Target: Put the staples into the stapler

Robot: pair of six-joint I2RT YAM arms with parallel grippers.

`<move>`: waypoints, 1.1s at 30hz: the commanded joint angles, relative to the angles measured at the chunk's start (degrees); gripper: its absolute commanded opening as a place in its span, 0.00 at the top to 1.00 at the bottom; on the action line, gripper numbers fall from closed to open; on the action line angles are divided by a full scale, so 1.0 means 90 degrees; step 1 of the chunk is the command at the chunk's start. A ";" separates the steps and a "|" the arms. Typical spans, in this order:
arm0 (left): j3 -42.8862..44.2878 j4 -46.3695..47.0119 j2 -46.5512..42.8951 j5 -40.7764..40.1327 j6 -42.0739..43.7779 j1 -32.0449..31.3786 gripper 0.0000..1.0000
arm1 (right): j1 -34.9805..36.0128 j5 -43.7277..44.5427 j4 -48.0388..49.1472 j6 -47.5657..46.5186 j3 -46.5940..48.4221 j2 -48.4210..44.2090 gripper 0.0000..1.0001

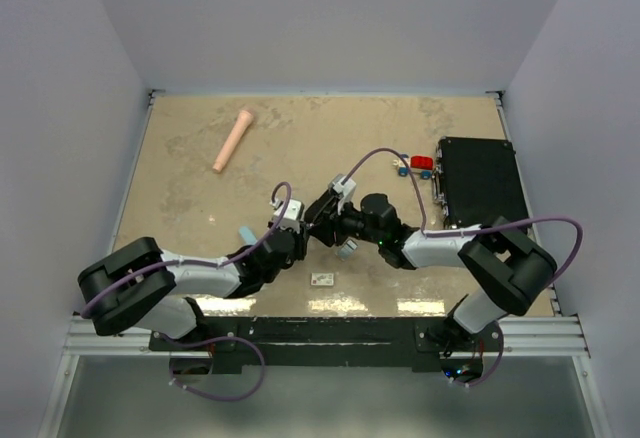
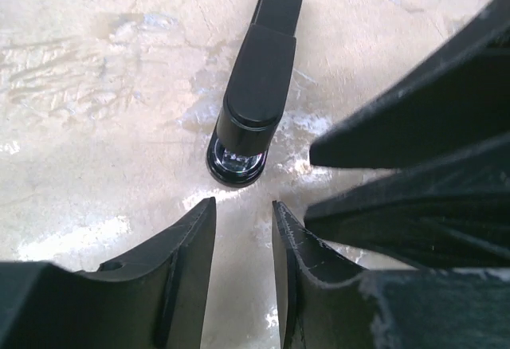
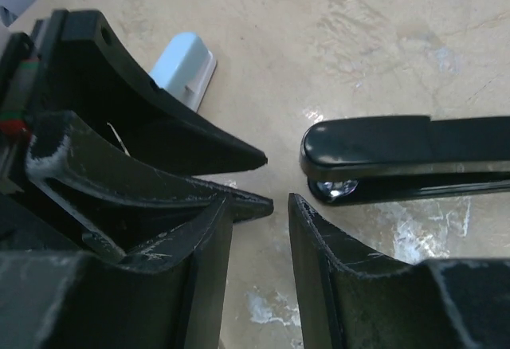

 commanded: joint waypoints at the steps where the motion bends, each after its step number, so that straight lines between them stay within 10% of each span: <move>1: -0.0023 0.0655 -0.0127 -0.0273 -0.0176 0.0036 0.59 | 0.0038 -0.0053 -0.0260 -0.0081 -0.0009 -0.0234 0.60; 16: 0.0054 -0.2115 -0.3406 -0.0945 -0.0771 0.0193 0.06 | 0.0057 0.1567 -0.2698 -0.0813 0.1415 -0.0518 0.51; 33: 0.2504 -0.5857 -0.5616 -0.1590 0.0048 0.0320 0.04 | 0.1014 0.3296 -0.4331 -0.0873 0.2725 0.1708 0.73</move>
